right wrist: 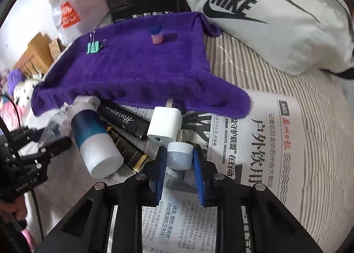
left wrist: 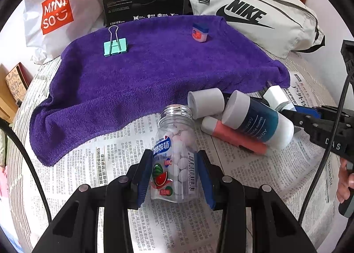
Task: Organize rigid objects
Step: 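Grasp the clear candy bottle with the left tool while the right tool grasps the small white bottle, then set the candy bottle beside the clip while the right tool sets the white bottle by the jar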
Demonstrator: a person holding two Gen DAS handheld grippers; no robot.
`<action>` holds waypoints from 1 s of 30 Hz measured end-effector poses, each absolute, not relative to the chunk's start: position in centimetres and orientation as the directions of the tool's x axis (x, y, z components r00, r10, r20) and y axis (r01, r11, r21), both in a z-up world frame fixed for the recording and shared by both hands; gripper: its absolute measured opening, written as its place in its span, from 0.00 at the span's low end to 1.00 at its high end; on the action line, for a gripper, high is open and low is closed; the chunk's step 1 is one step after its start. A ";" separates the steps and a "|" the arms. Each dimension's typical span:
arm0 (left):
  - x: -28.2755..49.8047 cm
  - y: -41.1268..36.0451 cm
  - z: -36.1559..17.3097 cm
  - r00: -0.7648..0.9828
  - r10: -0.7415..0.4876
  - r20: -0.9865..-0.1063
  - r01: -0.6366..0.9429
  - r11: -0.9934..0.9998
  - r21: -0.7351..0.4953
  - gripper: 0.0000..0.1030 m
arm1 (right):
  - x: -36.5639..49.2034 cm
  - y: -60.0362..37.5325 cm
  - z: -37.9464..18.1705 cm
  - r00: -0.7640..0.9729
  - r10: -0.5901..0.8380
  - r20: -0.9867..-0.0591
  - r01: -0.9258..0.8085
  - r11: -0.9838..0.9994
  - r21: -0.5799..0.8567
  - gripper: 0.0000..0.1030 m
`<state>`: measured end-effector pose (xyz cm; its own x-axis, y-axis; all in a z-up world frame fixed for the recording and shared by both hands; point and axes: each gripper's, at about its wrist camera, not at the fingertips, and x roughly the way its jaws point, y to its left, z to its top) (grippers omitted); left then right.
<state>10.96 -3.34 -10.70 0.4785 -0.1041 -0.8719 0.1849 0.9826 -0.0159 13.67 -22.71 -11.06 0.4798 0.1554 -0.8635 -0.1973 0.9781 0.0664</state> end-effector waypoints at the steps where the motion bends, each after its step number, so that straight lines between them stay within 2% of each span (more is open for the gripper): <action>1: 10.9 -3.3 -10.7 0.480 -0.106 -0.871 0.187 0.982 -0.017 0.38 | 13.7 -22.9 -11.0 0.473 0.157 -0.867 -0.197 0.978 0.069 0.24; 13: 10.6 -2.3 -10.4 0.480 -0.130 -0.868 0.173 0.983 -0.052 0.38 | 13.2 -23.8 -10.5 0.438 0.144 -0.887 -0.187 0.980 0.067 0.23; 23: 10.0 0.5 -7.1 0.515 -0.224 -0.828 0.159 0.973 -0.164 0.38 | 12.6 -24.1 -8.1 0.456 0.193 -0.869 -0.214 0.971 0.104 0.23; 30: 10.1 1.1 -5.5 0.534 -0.219 -0.817 0.160 0.975 -0.156 0.38 | 13.3 -24.1 -7.0 0.476 0.210 -0.854 -0.226 0.968 0.112 0.23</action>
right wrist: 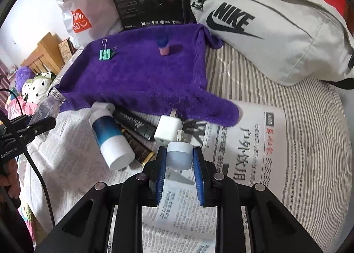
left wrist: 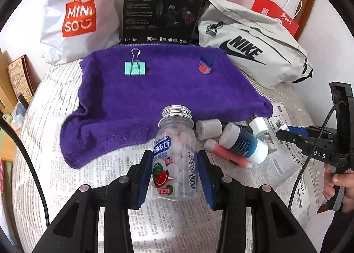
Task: Organize rigid objects
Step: 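Set the candy bottle beside the clip while the right tool sets the white bottle by the jar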
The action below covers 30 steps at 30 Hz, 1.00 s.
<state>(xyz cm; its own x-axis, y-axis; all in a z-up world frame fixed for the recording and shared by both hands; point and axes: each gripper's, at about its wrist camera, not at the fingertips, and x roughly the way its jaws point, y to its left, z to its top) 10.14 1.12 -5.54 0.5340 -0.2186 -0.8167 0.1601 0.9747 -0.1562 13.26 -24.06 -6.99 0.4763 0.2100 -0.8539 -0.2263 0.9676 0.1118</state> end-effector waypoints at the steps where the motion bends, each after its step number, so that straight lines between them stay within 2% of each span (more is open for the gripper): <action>1: 10.2 1.3 -5.4 0.534 -0.219 -0.817 0.160 0.975 -0.156 0.38 | 13.5 -24.0 -6.8 0.478 0.215 -0.852 -0.230 0.966 0.115 0.23; 17: 15.1 4.4 -3.1 0.592 -0.151 -0.791 0.094 0.988 -0.118 0.37 | 20.5 -21.7 -4.6 0.510 0.246 -0.824 -0.277 0.954 0.113 0.23; 30: 23.2 6.6 -7.4 0.547 -0.095 -0.832 -0.005 0.993 -0.117 0.38 | 30.2 -18.7 -6.6 0.513 0.186 -0.838 -0.298 0.954 0.029 0.23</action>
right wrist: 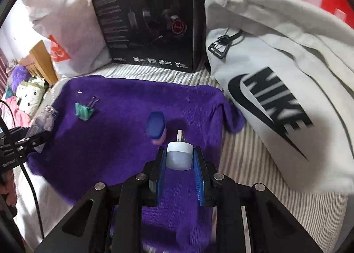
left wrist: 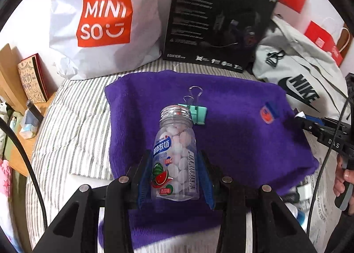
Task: Organize rigid objects
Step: 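Set the candy bottle beside the clip while the right tool sets the white bottle by the jar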
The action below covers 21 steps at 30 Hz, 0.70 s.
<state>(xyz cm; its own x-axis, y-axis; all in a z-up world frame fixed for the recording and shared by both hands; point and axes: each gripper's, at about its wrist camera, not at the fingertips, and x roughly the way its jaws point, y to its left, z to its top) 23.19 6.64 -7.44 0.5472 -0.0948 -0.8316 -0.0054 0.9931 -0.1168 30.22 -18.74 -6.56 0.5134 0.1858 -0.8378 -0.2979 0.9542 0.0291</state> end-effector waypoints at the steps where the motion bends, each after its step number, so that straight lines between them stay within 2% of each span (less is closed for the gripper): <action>1: 23.6 6.7 -7.7 0.542 -0.096 -0.835 -0.009 0.993 -0.120 0.38 | 30.9 -18.5 -7.0 0.512 0.164 -0.843 -0.295 0.956 0.007 0.23; 10: 26.6 6.8 -9.9 0.506 -0.055 -0.861 -0.038 0.996 -0.086 0.38 | 33.1 -17.5 -9.8 0.487 0.128 -0.864 -0.298 0.954 -0.026 0.23; 21: 27.9 5.8 -10.5 0.503 0.015 -0.864 -0.020 1.000 0.006 0.38 | 33.1 -17.0 -10.1 0.497 0.142 -0.856 -0.324 0.946 -0.031 0.24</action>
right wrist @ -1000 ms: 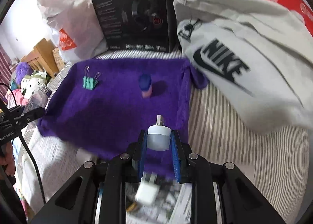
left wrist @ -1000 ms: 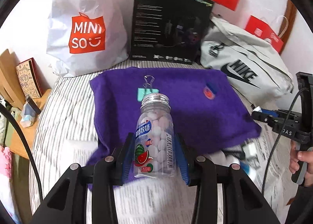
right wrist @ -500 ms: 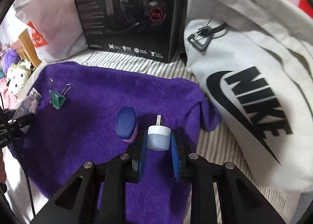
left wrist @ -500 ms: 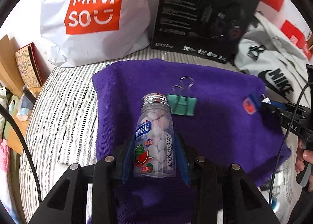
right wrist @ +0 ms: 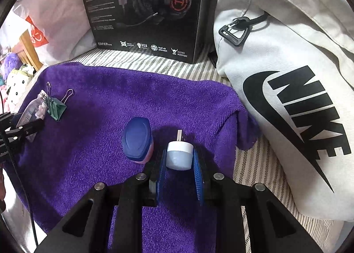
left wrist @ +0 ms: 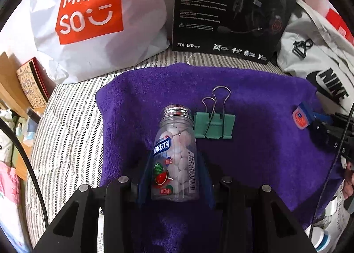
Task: Organize rigid objects
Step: 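Set the candy bottle beside the clip while the right tool sets the white bottle by the jar, then grasp the large white-and-blue bottle with the right tool while the left tool grasps the pink tube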
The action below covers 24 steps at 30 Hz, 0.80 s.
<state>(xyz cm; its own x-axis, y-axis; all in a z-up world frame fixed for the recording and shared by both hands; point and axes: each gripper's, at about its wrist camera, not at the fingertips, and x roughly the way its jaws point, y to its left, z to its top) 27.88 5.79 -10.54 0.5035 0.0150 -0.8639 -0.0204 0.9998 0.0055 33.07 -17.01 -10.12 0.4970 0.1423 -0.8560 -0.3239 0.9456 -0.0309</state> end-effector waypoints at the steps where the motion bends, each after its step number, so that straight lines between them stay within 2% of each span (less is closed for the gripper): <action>1: 27.9 5.7 -10.5 0.503 0.021 -0.864 -0.020 1.000 0.013 0.38 | 33.0 -17.0 -10.1 0.496 0.144 -0.856 -0.328 0.944 -0.032 0.24; 4: 27.9 5.7 -10.6 0.495 0.009 -0.869 -0.021 1.000 -0.001 0.43 | 32.5 -17.3 -9.9 0.473 0.166 -0.865 -0.348 0.937 -0.011 0.26; 8: 26.9 5.5 -10.6 0.484 0.010 -0.875 -0.005 1.000 0.009 0.53 | 31.1 -17.7 -9.4 0.454 0.202 -0.868 -0.374 0.927 0.020 0.43; 13: 25.1 5.6 -10.3 0.470 0.003 -0.883 -0.012 1.000 -0.003 0.54 | 28.4 -18.4 -8.7 0.443 0.210 -0.871 -0.367 0.929 0.038 0.44; 15: 24.2 5.7 -10.1 0.464 -0.009 -0.886 -0.024 0.999 -0.023 0.54 | 27.0 -18.8 -8.0 0.452 0.190 -0.872 -0.350 0.936 0.023 0.50; 20: 20.2 5.4 -7.6 0.505 -0.024 -0.863 -0.024 0.999 -0.042 0.54 | 22.6 -20.6 -5.5 0.488 0.195 -0.851 -0.330 0.944 0.026 0.58; 24: 17.0 4.3 -5.7 0.540 -0.046 -0.840 0.000 0.998 -0.055 0.60 | 18.2 -21.4 -3.8 0.486 0.280 -0.828 -0.363 0.926 0.101 0.64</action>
